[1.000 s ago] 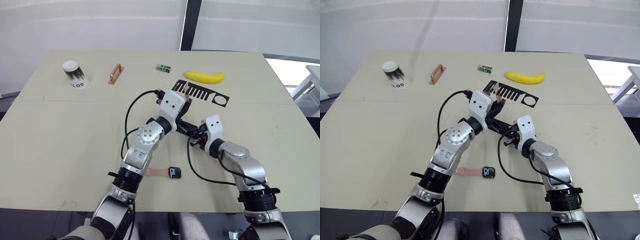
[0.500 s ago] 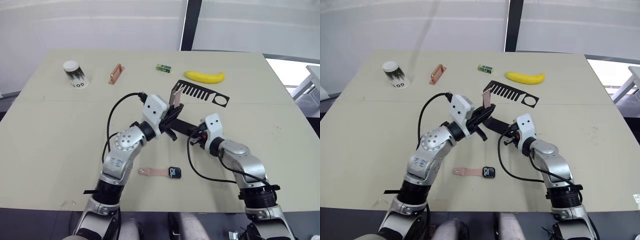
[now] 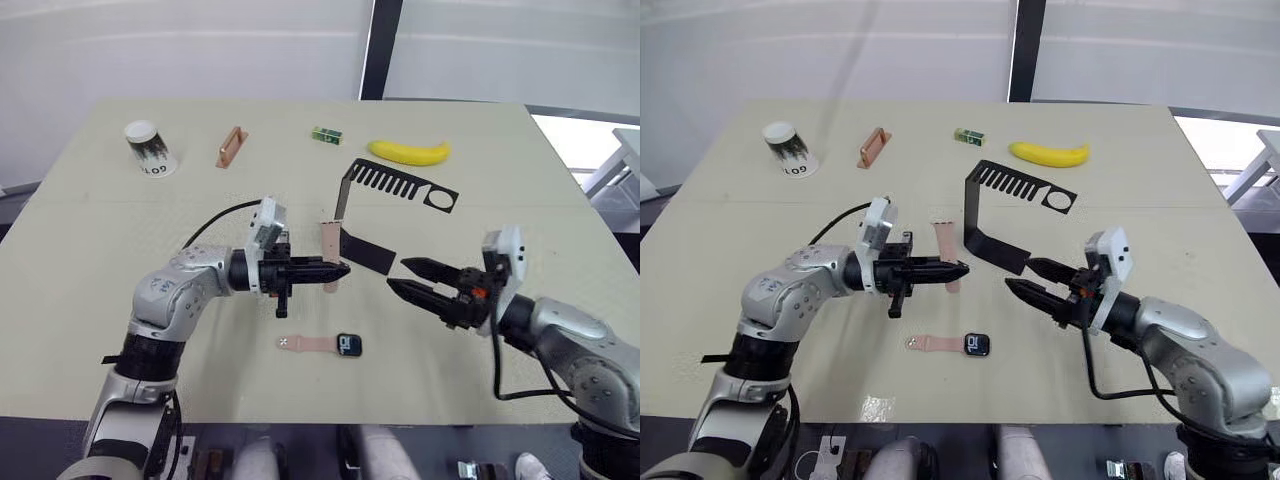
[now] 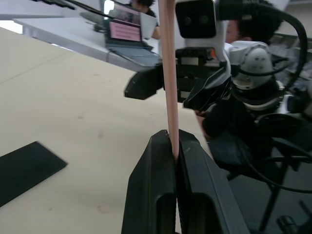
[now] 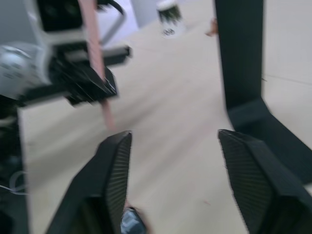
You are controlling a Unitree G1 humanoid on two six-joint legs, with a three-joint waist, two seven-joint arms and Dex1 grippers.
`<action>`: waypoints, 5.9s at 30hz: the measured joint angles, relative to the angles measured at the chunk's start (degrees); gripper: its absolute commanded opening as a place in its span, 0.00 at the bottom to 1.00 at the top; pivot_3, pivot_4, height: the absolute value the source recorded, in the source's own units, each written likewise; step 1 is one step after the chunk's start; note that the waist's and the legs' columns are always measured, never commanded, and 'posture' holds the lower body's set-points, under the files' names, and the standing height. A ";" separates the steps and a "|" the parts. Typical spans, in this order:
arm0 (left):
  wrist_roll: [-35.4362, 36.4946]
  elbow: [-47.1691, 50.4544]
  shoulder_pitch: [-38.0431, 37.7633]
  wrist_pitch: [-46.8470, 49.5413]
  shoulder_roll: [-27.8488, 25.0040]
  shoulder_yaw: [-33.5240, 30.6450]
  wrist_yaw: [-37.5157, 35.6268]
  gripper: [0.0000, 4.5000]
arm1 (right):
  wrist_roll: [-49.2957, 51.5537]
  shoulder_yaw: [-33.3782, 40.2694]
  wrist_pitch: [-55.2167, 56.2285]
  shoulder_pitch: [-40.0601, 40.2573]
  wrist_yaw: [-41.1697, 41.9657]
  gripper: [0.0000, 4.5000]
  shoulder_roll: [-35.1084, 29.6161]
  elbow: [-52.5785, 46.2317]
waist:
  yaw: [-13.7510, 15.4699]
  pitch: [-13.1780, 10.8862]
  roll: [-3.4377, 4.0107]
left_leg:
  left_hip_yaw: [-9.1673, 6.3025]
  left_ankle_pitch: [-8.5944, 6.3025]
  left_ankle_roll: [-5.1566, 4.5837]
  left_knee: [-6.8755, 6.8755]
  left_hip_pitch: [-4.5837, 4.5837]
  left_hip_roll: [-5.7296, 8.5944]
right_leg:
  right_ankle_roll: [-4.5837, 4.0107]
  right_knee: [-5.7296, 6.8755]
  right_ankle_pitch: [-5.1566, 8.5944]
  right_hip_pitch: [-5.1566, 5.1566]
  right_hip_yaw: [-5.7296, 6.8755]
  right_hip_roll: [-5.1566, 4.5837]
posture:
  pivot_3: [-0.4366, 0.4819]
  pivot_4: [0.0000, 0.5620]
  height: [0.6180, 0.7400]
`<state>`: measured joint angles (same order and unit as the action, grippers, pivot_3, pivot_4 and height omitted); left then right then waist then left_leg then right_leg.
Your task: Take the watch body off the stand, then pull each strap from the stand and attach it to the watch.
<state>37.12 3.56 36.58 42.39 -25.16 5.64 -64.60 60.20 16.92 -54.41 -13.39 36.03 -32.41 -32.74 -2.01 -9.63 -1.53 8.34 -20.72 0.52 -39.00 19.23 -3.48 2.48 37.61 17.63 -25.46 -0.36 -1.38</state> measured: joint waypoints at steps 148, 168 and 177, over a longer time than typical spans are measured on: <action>-32.51 8.78 -11.34 -14.73 -3.05 21.31 8.33 0.72 | -9.44 8.06 11.72 33.32 13.50 0.00 -27.33 -15.35 | 0.60 -0.05 -0.05 | -0.07 0.02 -0.26 0.44 0.11 0.12 | 0.26 -0.68 -0.14 0.09 -0.07 -0.05 | 0.48 0.27 1.00; -32.37 7.93 -9.86 -12.53 -2.15 21.25 7.99 0.35 | -10.14 8.06 11.32 32.36 13.50 0.00 -26.74 -15.34 | 0.63 -0.04 -0.06 | -0.07 0.00 -0.29 0.17 0.11 0.12 | 0.26 -0.51 -0.14 0.12 -0.07 -0.05 | 0.48 0.27 1.00; -12.98 -2.25 3.44 19.05 -0.05 10.73 0.81 0.35 | -22.26 0.48 19.22 23.23 11.53 0.00 -26.65 -15.54 | 0.36 -0.05 -0.07 | -0.07 -0.02 -0.27 -0.06 0.10 0.17 | 0.22 -0.24 -0.08 0.09 -0.06 -0.03 | 0.48 0.27 1.00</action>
<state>24.14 1.31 40.02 61.44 -25.21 16.37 -63.79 37.94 17.40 -35.19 9.84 47.56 -59.06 -48.28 -1.65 -9.68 -1.60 8.27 -20.73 0.25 -39.06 19.33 -3.31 2.70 37.37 17.55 -25.37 -0.42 -1.40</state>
